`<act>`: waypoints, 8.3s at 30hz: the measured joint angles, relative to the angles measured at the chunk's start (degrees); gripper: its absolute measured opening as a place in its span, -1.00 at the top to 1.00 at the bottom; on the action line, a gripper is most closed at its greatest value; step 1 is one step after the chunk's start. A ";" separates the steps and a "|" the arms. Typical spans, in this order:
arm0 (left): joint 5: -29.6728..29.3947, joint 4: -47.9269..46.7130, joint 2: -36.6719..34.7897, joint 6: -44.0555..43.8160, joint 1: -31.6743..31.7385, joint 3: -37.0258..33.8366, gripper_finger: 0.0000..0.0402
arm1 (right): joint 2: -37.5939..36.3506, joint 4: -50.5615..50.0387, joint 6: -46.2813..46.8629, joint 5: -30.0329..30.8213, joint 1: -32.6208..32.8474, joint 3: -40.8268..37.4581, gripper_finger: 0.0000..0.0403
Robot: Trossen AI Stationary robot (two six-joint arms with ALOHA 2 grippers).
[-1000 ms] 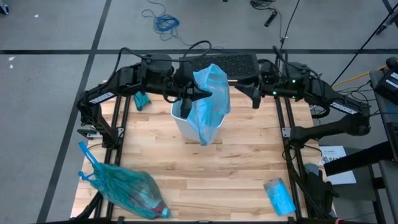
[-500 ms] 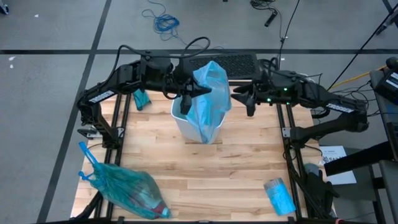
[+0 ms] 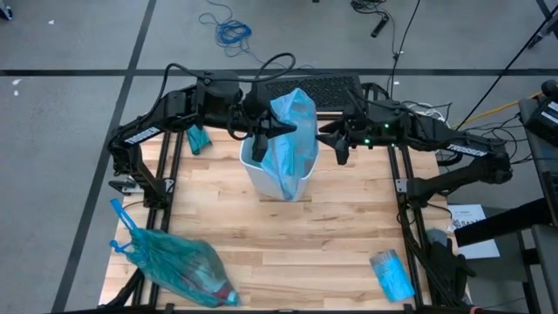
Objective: Place trash/remove bag and relplace
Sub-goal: Insert the new blue trash bag into the white trash bin
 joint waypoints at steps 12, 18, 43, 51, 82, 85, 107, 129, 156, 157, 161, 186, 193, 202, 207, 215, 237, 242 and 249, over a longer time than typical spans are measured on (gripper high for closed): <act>0.11 -0.93 0.00 0.88 0.19 0.00 1.00 | -0.07 4.29 -0.99 -7.27 0.00 0.00 0.35; 0.11 -1.34 0.00 0.98 0.26 0.00 1.00 | 0.16 3.51 -0.16 -6.64 -0.02 0.00 0.35; 6.19 -6.16 -1.24 -8.00 0.26 0.09 1.00 | -0.24 -9.74 4.81 -12.31 -0.28 5.37 1.00; 6.42 -13.25 -1.20 -8.84 0.26 0.09 1.00 | 0.02 -11.25 4.09 -12.69 -0.28 8.28 1.00; 13.58 -9.09 -4.67 -7.28 0.24 0.02 -0.04 | 0.22 -11.22 2.77 -12.50 -0.90 8.28 1.00; 9.89 -12.85 -4.73 -6.86 0.24 0.02 -0.04 | 0.22 -11.06 2.50 -12.50 -0.92 8.28 1.00; -5.77 -18.40 -7.54 6.31 9.43 0.04 0.12 | 0.22 -10.81 2.36 -12.58 -0.90 8.28 1.00; 13.11 -24.30 5.56 15.52 21.20 0.02 1.00 | 0.22 -10.78 3.04 -12.76 -0.88 8.28 1.00; 15.40 -30.65 19.41 18.39 16.39 0.15 1.00 | 2.02 -8.14 3.97 -13.00 -0.90 8.37 1.00; 15.95 -31.57 19.48 18.00 16.36 0.15 1.00 | 2.65 -8.33 4.31 -13.25 -0.90 8.37 1.00; 19.37 -33.14 19.89 16.79 16.70 0.26 1.00 | 6.27 -8.74 4.69 -15.70 -0.90 8.37 1.00; 14.63 -26.86 2.50 11.37 13.35 -0.02 1.00 | 10.36 -8.18 3.59 -15.25 -0.87 8.32 1.00; 10.64 -19.13 0.35 1.43 7.97 0.00 0.95 | 10.36 -8.19 2.79 -14.24 -0.92 8.31 1.00; 7.46 -18.88 -0.15 -11.02 2.95 0.04 0.39 | 10.25 -8.30 0.25 -14.49 -2.76 8.31 1.00; -1.30 -15.65 -0.10 -18.21 -1.96 0.02 0.15 | 10.25 -8.61 -3.44 -16.67 -3.61 8.31 1.00; -13.95 -9.40 1.14 -27.01 -8.05 0.07 0.11 | 10.25 -11.13 -6.56 -19.16 -4.24 8.31 1.00; -21.04 -14.77 6.42 -30.53 -11.05 0.04 0.95 | 8.47 -16.37 -11.19 -22.16 -8.00 8.27 1.00; -21.04 -19.33 5.30 -30.63 -10.45 0.04 0.99 | 5.82 -16.58 -11.39 -22.18 -11.26 8.27 1.00; -21.09 -24.41 3.72 -30.13 -9.02 0.02 0.99 | 3.54 -18.93 -11.47 -25.03 -16.29 8.28 1.00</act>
